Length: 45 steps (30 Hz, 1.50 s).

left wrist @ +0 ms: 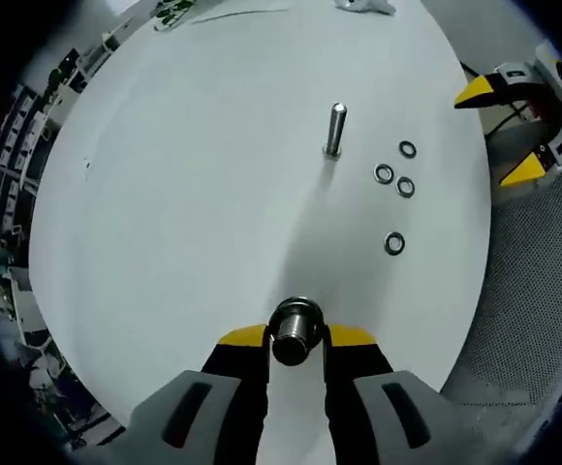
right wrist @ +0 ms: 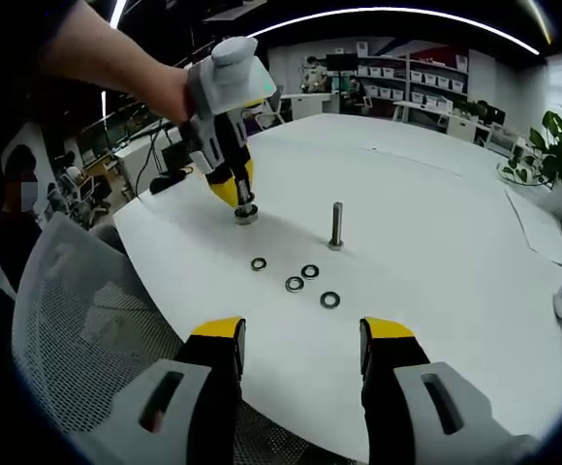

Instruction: Place the washer onto the threaded stud by aligning its center hole with the stud, sliding it down to the base, and recovering from edge contact or off-axis alignment until the washer reaches the visible bottom stop.

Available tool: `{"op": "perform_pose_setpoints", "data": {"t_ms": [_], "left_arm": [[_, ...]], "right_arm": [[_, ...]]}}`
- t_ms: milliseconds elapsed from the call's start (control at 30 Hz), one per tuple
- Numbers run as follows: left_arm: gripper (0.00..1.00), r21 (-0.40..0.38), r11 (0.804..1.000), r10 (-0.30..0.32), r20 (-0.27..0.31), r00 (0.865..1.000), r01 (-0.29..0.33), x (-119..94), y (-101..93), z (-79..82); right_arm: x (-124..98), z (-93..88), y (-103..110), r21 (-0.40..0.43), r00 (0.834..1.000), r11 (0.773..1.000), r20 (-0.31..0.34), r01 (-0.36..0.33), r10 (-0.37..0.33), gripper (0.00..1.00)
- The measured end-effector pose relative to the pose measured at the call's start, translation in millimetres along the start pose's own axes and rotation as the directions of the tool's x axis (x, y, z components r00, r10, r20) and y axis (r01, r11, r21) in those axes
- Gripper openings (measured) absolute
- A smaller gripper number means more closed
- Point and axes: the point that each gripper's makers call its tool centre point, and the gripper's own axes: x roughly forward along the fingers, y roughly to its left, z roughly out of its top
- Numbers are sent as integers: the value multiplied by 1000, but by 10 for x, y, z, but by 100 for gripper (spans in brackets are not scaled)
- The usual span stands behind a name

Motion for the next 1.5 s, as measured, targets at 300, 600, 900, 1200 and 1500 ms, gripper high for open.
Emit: {"op": "perform_pose_setpoints", "data": {"t_ms": [300,600,900,1200,1500], "left_arm": [[19,-18,1000,-6,-1,1000,6,94,-13,-28],[19,-46,999,-15,28,1000,16,128,-14,-36],[20,-72,997,-22,59,998,27,133,-41,-56],[24,-107,993,-35,50,998,41,169,-84,-121],[28,-174,984,-9,98,995,26,130,-87,-93]], "right_arm": [[6,3,7,-6,1000,1000,-2,0,0,50],[18,-28,15,-12,1000,1000,-19,-3,2,50],[21,-56,25,-14,1000,1000,-30,-2,1,50],[15,-69,25,-16,999,1000,-32,-1,1,50],[13,-66,24,-18,1000,1000,-27,-5,4,50]]}}
